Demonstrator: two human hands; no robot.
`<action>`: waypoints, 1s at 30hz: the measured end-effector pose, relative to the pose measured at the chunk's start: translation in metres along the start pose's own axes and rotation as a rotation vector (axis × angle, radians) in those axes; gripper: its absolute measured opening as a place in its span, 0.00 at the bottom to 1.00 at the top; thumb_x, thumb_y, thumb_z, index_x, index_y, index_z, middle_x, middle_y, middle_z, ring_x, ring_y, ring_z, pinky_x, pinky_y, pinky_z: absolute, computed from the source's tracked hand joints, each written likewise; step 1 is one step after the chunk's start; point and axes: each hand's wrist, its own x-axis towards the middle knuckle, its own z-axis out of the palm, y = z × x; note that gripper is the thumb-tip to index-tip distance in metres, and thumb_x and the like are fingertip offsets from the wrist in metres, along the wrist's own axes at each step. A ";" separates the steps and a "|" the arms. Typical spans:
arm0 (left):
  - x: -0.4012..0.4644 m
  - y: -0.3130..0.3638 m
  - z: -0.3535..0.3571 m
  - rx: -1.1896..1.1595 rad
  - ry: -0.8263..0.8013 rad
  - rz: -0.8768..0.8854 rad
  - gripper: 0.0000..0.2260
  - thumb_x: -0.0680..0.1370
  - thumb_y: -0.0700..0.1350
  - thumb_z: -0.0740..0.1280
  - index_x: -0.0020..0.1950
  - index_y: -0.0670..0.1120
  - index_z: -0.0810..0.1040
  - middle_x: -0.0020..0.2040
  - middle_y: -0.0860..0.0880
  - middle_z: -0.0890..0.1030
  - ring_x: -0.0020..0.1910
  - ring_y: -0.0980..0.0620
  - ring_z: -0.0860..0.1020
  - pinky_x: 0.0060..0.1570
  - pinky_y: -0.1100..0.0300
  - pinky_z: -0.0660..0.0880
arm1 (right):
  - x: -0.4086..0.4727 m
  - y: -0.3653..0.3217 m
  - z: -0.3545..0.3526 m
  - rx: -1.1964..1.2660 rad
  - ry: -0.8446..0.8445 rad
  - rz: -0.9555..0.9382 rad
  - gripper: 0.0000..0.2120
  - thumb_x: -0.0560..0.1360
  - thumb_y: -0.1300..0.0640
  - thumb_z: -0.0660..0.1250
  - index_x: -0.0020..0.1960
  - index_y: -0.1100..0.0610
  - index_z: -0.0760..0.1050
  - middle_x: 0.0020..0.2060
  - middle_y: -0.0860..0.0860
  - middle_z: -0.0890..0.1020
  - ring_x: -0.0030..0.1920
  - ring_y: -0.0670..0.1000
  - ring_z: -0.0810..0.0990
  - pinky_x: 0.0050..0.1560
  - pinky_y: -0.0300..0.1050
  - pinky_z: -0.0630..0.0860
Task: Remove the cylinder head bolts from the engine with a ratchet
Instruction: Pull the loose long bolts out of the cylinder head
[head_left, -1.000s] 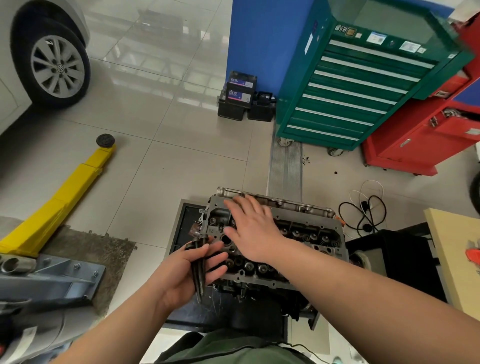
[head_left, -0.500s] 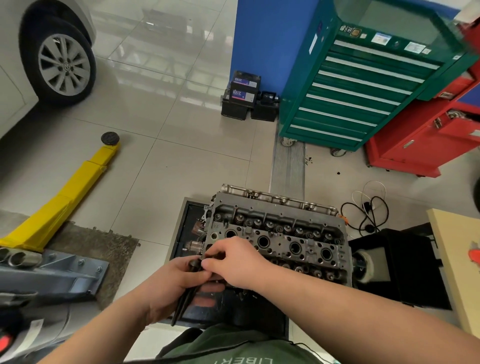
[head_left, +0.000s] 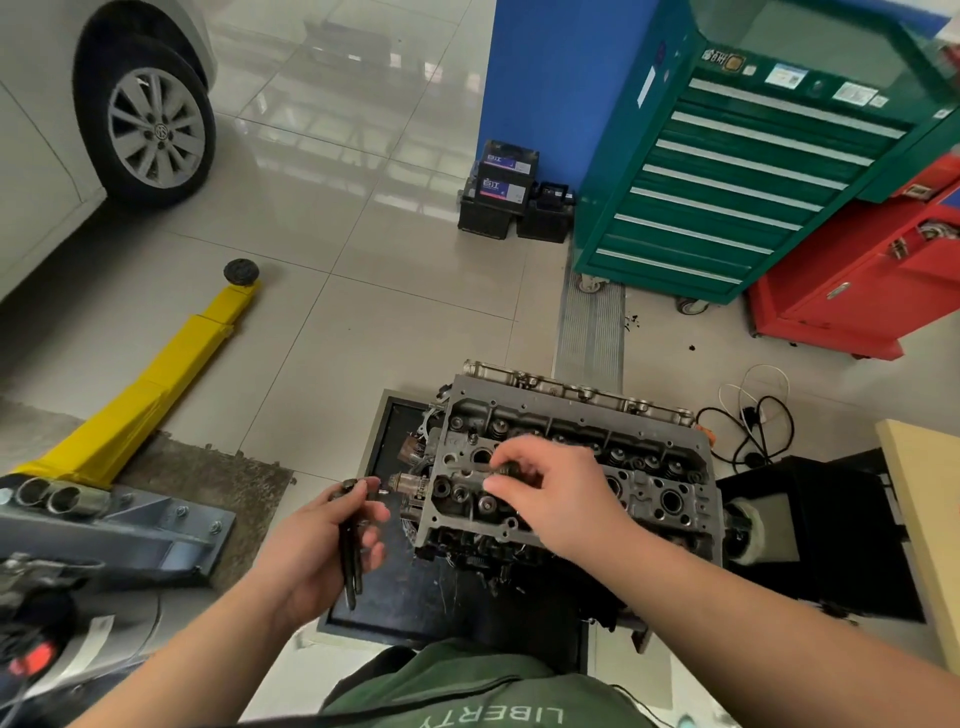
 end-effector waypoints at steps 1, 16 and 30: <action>0.001 -0.003 0.002 -0.013 -0.003 -0.002 0.15 0.85 0.42 0.64 0.71 0.39 0.74 0.39 0.41 0.79 0.29 0.49 0.70 0.28 0.56 0.76 | -0.002 0.001 0.003 -0.025 -0.020 -0.017 0.06 0.75 0.43 0.73 0.51 0.37 0.79 0.44 0.31 0.78 0.46 0.37 0.77 0.42 0.34 0.70; 0.001 -0.012 0.015 -0.085 -0.082 0.020 0.14 0.86 0.41 0.62 0.71 0.40 0.74 0.38 0.44 0.75 0.30 0.52 0.65 0.26 0.60 0.68 | 0.008 -0.009 0.045 -0.169 -0.033 -0.029 0.10 0.78 0.45 0.70 0.57 0.44 0.81 0.48 0.40 0.81 0.48 0.43 0.77 0.49 0.38 0.70; -0.011 -0.016 0.011 -0.328 -0.331 0.032 0.18 0.83 0.36 0.60 0.73 0.41 0.75 0.70 0.38 0.80 0.58 0.41 0.86 0.54 0.40 0.83 | 0.009 -0.017 0.056 -0.238 -0.049 -0.016 0.09 0.78 0.45 0.69 0.56 0.45 0.81 0.49 0.45 0.84 0.51 0.49 0.80 0.50 0.44 0.74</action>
